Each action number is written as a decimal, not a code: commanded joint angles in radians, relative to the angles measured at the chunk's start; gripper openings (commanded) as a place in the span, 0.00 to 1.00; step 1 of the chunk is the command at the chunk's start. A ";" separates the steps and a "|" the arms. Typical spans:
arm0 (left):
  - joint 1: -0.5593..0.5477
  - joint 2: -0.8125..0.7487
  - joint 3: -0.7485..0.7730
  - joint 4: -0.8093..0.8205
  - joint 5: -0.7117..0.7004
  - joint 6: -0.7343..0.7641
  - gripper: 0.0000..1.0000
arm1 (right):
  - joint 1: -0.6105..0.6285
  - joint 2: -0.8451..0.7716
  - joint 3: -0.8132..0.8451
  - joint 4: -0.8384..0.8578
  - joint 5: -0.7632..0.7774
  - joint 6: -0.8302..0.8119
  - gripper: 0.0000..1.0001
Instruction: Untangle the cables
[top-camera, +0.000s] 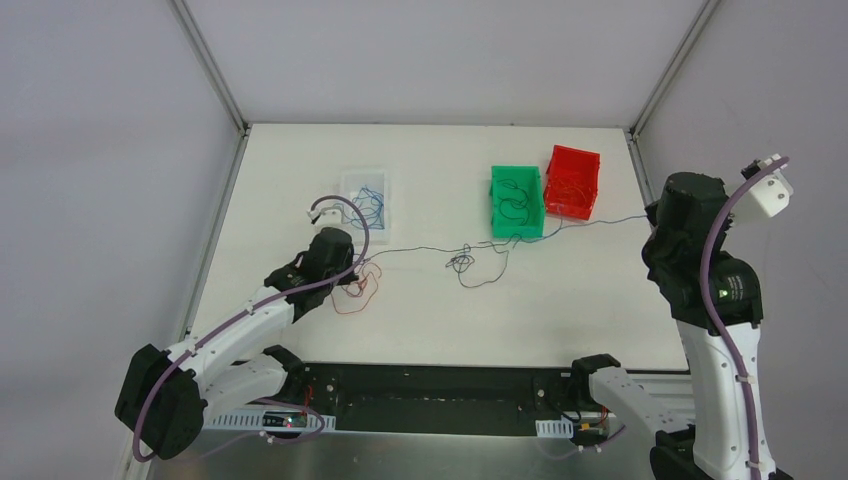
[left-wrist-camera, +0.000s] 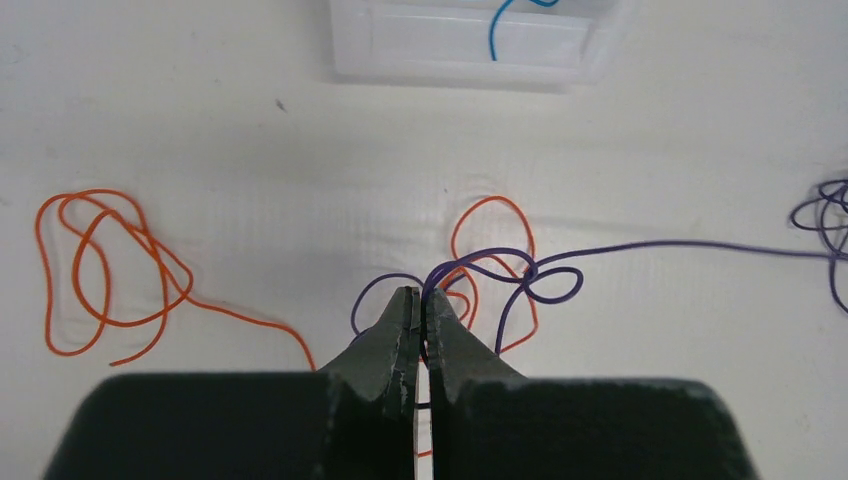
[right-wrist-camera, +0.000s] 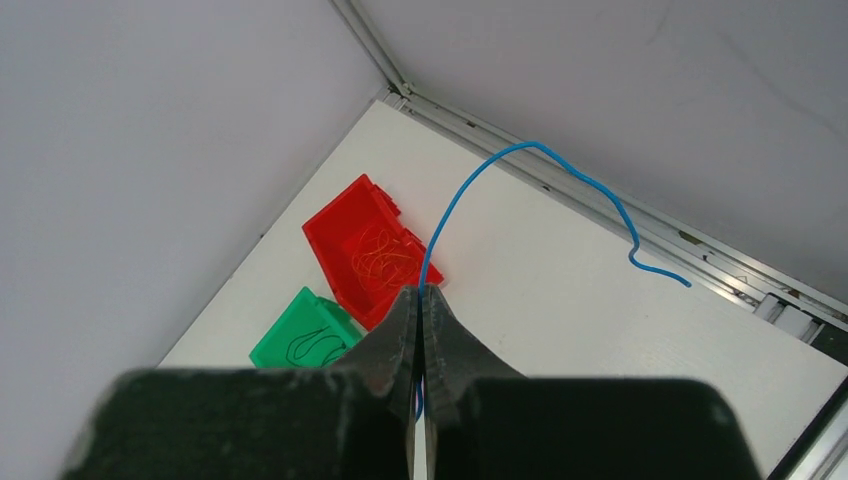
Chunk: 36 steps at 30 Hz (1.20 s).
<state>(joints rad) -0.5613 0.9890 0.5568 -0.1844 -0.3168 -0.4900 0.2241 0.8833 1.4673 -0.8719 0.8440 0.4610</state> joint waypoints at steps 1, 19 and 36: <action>0.006 -0.004 0.017 -0.085 -0.140 -0.057 0.00 | -0.010 -0.020 0.027 0.003 0.152 0.003 0.00; 0.046 -0.005 0.052 0.014 0.257 0.010 0.00 | -0.013 -0.047 -0.048 0.133 -0.414 -0.048 0.00; 0.045 -0.064 0.119 -0.151 0.166 -0.028 0.00 | 0.324 0.382 0.084 0.420 -0.964 0.058 0.00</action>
<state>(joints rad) -0.5217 0.9749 0.6506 -0.2588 -0.0593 -0.4892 0.4774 1.1820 1.4406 -0.5602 -0.0723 0.5083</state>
